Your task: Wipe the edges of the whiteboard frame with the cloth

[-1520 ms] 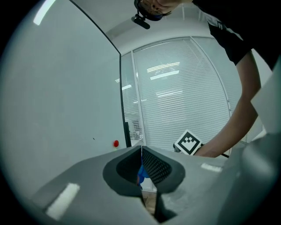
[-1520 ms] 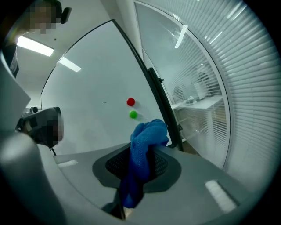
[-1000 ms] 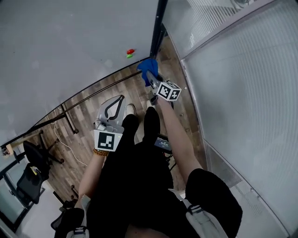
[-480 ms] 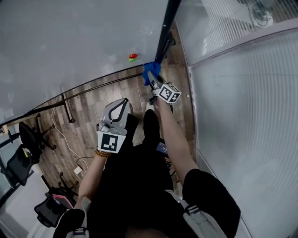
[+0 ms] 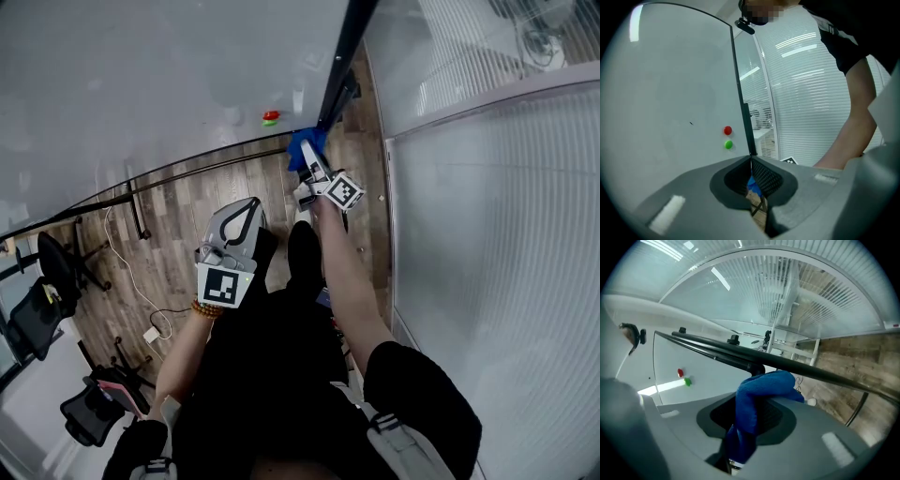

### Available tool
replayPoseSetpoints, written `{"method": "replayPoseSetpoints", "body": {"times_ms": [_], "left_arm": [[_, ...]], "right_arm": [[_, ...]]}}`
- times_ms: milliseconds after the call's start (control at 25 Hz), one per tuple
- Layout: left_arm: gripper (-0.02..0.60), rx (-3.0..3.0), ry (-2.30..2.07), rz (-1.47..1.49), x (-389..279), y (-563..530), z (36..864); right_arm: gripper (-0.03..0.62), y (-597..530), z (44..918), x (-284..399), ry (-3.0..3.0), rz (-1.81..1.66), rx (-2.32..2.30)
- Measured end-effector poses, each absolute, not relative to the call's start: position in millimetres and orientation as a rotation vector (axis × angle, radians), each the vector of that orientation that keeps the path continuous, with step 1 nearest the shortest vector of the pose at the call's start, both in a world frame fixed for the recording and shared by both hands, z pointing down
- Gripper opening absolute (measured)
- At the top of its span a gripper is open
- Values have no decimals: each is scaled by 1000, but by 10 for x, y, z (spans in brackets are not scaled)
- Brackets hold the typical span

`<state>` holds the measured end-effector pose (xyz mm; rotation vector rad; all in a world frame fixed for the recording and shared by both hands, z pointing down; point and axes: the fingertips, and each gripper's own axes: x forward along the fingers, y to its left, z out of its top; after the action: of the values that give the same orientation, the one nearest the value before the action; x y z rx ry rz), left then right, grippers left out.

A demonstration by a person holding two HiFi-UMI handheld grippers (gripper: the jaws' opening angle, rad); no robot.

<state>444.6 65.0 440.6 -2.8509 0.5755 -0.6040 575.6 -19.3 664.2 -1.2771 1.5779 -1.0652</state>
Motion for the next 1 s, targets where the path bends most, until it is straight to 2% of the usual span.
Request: {"method": "replayPoseSetpoints", "body": {"times_ms": [200,320,440,600,680,840,1000], "left_arm": [[0,-2845,582,-627,4459,618,4420],[0,-2843,586,-638,4433,619,4427],[0,-2838,602,-639,4396,602,4424],[0,-2844,629,-646,4353,583,4456],[0,-2844,636,-651,4346,581,4467],[0,-2842,648,-644,4355,590,4464],[0,-2834,671,-624,4381,595,4435]], "right_arm": [[214,-281,6706,5770,1481,-1091,-1212],[229,-359,6717,5806,1452,-1074,-1187],[285,-447,6661,5855,1434,-1059,-1158],[276,-447,6626,5861,1378,-1075,-1126],[305,-435,6590,5872,1336,-1074,-1087],[261,-376,6599,5872,1375,-1081,-1113],[143,-313,6752,5895,1522,-1140,-1264]]}}
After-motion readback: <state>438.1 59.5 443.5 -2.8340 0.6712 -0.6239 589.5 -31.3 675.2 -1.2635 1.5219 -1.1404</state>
